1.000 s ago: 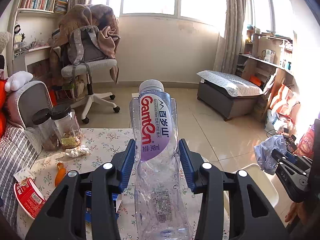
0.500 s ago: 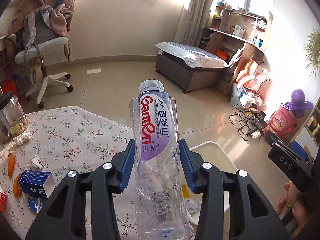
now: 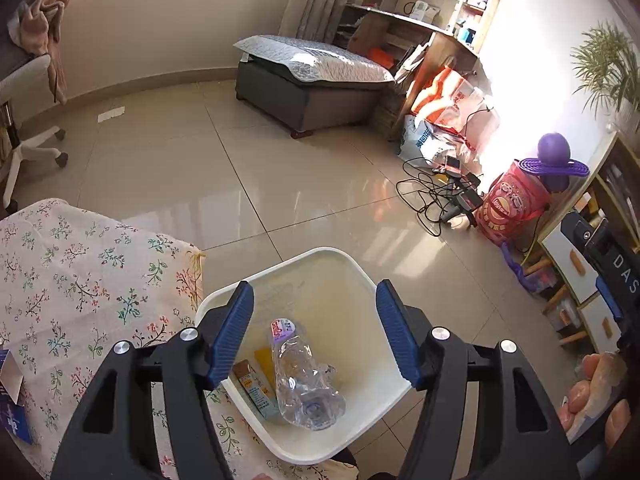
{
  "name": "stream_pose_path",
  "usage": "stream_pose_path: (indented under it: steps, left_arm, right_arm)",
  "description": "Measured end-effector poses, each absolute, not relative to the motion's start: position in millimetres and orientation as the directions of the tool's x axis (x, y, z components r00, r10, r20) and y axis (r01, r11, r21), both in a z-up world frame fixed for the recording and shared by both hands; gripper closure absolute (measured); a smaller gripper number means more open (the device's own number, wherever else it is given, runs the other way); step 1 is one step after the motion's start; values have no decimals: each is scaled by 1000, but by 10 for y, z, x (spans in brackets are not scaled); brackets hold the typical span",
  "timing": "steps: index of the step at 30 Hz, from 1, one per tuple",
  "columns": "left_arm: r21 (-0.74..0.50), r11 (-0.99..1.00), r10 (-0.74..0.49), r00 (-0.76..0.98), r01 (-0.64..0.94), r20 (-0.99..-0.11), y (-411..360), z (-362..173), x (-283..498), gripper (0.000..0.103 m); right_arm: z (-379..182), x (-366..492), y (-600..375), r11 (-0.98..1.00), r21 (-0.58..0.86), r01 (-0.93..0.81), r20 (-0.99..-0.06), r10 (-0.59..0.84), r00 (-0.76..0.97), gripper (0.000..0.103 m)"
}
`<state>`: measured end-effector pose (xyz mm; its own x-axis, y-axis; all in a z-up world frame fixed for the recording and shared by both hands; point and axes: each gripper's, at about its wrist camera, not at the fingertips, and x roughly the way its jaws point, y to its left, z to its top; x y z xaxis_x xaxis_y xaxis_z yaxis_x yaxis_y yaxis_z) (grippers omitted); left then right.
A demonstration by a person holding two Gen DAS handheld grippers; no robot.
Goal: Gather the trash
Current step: 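Release the crumpled paper into the bin with the right gripper while the left gripper releases the bottle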
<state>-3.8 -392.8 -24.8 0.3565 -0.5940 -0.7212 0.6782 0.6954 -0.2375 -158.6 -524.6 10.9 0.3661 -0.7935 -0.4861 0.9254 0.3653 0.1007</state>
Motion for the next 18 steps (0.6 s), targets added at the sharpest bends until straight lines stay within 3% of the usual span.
stream_pose_path:
  steps: [11, 18]
  left_arm:
    - [-154, 780, -511, 476, 607, -716, -3590, -138, 67, 18]
    - [-86, 866, -411, 601, 493, -686, -3107, -38, 185, 15]
  right_arm:
    - [109, -1334, -4956, 452, 11, 892, -454, -792, 407, 7]
    - [74, -1035, -4568, 561, -33, 827, -468, -740, 483, 7]
